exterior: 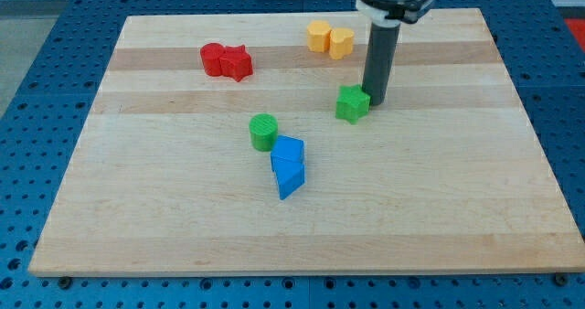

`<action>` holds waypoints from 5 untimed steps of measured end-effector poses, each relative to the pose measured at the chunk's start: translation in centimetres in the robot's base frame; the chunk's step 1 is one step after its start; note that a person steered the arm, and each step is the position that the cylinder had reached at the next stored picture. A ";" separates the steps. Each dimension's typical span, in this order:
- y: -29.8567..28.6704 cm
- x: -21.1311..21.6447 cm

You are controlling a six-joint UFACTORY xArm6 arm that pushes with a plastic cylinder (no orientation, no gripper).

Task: Move your arm to the left side of the green circle

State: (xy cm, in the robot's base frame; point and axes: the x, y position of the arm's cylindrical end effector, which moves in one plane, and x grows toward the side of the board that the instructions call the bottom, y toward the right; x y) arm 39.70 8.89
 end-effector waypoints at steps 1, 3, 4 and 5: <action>0.2 1.0; 3.3 -3.7; 1.4 -4.1; -3.1 -4.1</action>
State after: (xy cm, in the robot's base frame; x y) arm 35.63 5.78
